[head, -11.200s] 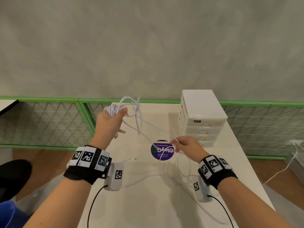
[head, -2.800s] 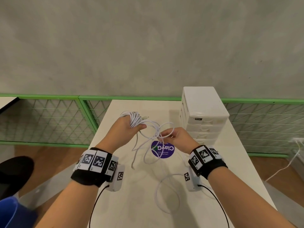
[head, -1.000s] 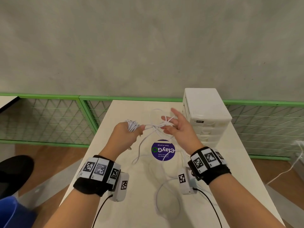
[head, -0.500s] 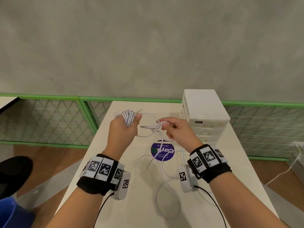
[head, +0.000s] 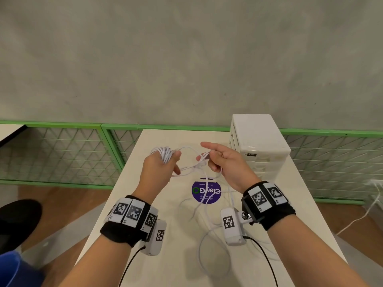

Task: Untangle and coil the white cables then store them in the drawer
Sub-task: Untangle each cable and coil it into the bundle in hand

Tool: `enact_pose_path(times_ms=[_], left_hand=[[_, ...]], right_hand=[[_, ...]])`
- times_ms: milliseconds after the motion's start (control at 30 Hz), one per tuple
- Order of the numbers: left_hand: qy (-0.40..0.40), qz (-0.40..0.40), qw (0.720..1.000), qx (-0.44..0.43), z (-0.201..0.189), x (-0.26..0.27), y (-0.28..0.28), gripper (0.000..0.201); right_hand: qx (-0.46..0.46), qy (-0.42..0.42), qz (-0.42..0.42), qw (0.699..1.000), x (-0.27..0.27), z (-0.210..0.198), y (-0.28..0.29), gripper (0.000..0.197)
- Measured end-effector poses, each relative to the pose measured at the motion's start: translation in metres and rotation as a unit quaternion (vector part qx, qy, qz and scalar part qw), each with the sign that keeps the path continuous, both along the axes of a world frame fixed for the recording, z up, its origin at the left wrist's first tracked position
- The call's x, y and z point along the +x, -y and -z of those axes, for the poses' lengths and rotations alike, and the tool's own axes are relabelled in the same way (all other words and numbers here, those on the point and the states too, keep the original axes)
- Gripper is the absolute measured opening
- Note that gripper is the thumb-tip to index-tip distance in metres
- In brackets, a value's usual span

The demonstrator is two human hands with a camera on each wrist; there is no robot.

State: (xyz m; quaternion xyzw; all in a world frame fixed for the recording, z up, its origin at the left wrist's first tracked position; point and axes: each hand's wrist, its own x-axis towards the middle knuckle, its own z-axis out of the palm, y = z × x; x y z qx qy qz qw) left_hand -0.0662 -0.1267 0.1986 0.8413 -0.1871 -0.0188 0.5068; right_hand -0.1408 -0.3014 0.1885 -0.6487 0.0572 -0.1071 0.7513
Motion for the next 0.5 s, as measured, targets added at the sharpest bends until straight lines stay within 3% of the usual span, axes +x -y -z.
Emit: enact_pose_path(times_ms=[100,200,367,433,500], left_hand=[[-0.049,0.038,0.998,0.005,-0.0005,-0.0061,0.0038,0.024],[-0.053,0.057,0.997,0.005,0.0008,-0.0057,0.004,0.021],[-0.019,0.017,1.0,-0.016,-0.0039,0.0005,0.0031,0.036],[-0.017,0.0,0.999,-0.032,-0.0075,0.001,0.0033,0.04],[-0.036,-0.014,0.998,-0.044,-0.0072,0.0028,0.0033,0.038]], right_hand=[[-0.044,-0.024,-0.013,0.999,-0.0004,0.0015,-0.0052,0.03],[-0.107,-0.08,0.043,0.99,0.0013,0.0023,-0.0046,0.031],[-0.117,-0.079,0.154,0.978,0.0041,0.0086,0.0023,0.022],[-0.136,-0.061,0.158,0.976,0.0054,0.0099,0.0015,0.009],[-0.139,-0.054,0.123,0.981,0.0043,0.0071,-0.0024,0.01]])
